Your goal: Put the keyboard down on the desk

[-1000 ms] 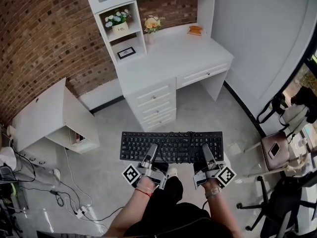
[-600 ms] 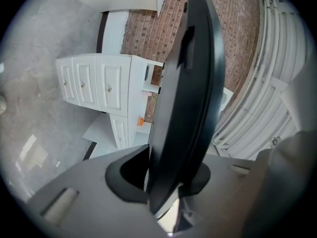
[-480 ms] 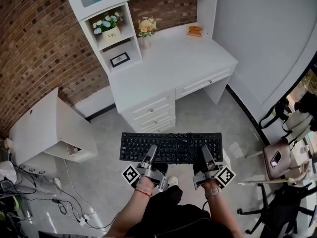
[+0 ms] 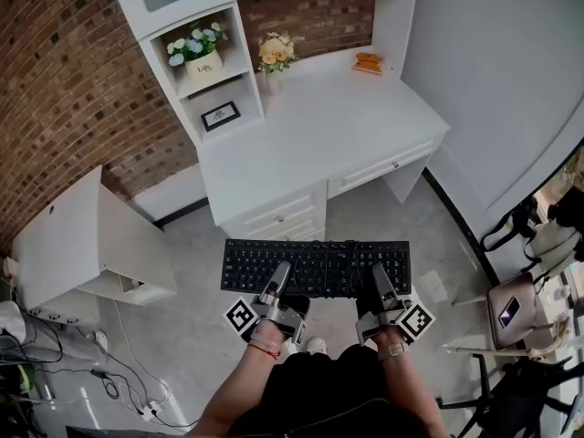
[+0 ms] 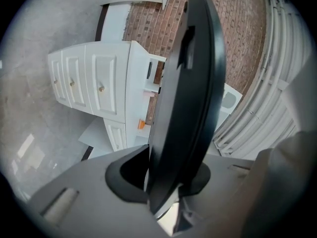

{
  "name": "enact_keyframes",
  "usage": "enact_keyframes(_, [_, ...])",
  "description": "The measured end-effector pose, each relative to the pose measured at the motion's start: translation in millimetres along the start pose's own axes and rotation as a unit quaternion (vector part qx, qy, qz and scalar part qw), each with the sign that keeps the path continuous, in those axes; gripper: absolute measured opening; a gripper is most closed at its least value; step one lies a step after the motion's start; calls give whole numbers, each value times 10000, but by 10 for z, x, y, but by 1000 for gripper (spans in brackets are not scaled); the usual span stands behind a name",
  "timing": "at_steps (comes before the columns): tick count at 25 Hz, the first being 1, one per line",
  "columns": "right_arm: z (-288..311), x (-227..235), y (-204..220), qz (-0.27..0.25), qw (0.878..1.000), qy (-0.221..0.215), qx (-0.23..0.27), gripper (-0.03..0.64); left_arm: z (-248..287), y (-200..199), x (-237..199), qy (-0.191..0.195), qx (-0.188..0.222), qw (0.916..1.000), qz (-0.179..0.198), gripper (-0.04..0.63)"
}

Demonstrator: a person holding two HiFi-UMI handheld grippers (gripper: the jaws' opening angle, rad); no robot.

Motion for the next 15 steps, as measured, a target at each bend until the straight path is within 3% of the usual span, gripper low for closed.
enact_keyframes(7, [309,132,-87,151,9997,58,-178,78,207,-134,-76,-75,206,9998,15,80])
enact_keyframes(15, [1013,350,-378,218,9971,-4,-730,77,675,-334,-159,4,758,9971,99,80])
Point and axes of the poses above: the fingertips, and each gripper's own axes: z forward along the fingers, x to its right, y out of its underside, the point moved 3 cm from there along -z, backward along the fingers, and after that the axes turned 2 degrees about -z, right-handed, at the moved point
